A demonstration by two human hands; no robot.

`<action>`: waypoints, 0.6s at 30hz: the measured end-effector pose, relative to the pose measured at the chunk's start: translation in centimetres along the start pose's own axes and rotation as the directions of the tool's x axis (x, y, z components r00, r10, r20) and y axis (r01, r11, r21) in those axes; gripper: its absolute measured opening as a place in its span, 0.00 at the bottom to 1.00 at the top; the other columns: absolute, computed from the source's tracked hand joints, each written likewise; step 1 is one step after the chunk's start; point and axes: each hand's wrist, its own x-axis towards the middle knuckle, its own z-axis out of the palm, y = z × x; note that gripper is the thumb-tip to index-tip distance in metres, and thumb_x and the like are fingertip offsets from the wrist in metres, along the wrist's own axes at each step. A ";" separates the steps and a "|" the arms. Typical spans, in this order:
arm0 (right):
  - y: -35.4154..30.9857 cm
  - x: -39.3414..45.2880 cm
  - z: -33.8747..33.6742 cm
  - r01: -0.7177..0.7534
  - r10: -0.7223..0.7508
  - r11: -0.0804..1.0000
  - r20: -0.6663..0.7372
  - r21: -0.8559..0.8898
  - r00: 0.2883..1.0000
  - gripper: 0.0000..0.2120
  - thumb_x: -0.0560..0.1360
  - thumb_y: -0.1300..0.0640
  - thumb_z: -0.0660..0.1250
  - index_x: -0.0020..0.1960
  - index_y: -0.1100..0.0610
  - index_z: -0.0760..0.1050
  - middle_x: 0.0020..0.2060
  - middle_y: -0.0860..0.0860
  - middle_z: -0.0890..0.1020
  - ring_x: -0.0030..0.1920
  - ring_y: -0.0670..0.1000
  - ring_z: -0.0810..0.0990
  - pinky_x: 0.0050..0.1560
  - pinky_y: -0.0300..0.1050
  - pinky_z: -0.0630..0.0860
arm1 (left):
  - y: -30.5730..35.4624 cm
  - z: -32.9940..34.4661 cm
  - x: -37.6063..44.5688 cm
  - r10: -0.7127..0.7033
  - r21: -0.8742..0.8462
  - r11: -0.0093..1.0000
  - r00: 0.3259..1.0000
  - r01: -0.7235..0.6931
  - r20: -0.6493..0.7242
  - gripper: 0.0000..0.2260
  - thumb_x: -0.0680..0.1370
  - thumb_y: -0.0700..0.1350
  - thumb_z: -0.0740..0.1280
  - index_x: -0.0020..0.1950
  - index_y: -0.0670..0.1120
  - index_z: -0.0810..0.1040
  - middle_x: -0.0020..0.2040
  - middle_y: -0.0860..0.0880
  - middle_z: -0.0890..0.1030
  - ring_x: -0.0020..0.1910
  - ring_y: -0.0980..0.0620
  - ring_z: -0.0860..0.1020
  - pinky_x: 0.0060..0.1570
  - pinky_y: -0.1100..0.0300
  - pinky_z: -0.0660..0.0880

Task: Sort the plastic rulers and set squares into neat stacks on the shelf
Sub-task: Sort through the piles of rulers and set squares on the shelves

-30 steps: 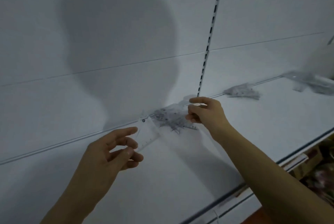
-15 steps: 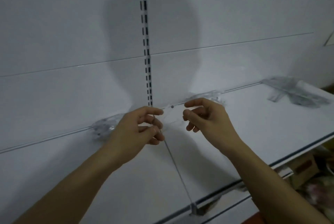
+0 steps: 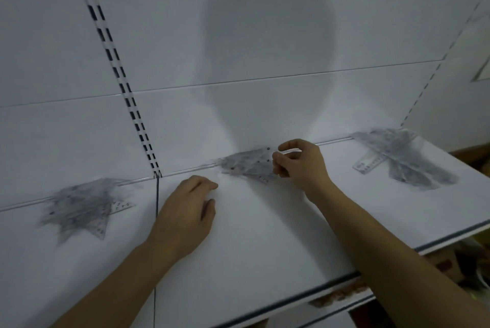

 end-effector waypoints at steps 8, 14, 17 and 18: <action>0.6 -1.0 0.9 0.249 -0.265 0.894 0.007 -0.372 0.964 0.05 0.76 0.49 0.72 0.44 0.48 0.77 0.35 0.45 0.81 0.35 0.44 0.77 0.36 0.38 0.71 | 0.1 -0.1 -0.2 -0.001 0.063 0.998 1.000 0.000 0.011 0.15 0.79 0.43 0.67 0.65 0.44 0.78 0.63 0.51 0.76 0.59 0.53 0.76 0.61 0.59 0.73; -2.3 -4.5 4.8 0.626 -0.470 0.595 0.413 -0.504 0.780 0.08 0.80 0.52 0.67 0.57 0.52 0.79 0.51 0.47 0.81 0.53 0.50 0.76 0.56 0.46 0.74 | -2.8 -6.9 -2.6 0.005 0.093 0.996 1.000 -0.006 0.008 0.21 0.80 0.54 0.58 0.68 0.46 0.75 0.64 0.51 0.76 0.62 0.55 0.74 0.64 0.66 0.66; -4.7 -7.7 9.5 0.721 -0.466 0.528 0.557 -0.449 0.688 0.14 0.81 0.51 0.66 0.64 0.53 0.78 0.61 0.49 0.80 0.65 0.51 0.72 0.66 0.47 0.69 | -5.9 -12.0 -6.0 -0.043 0.125 0.991 0.998 0.047 -0.041 0.22 0.79 0.56 0.57 0.67 0.46 0.75 0.61 0.51 0.78 0.58 0.54 0.75 0.59 0.67 0.66; -5.5 -9.1 11.4 0.752 -0.467 0.512 0.599 -0.416 0.650 0.16 0.81 0.50 0.66 0.66 0.54 0.77 0.63 0.49 0.79 0.67 0.51 0.70 0.68 0.48 0.68 | -7.2 -13.5 -7.5 -0.067 0.141 0.987 0.995 0.077 -0.074 0.22 0.78 0.56 0.57 0.67 0.45 0.75 0.61 0.50 0.78 0.58 0.52 0.76 0.59 0.66 0.67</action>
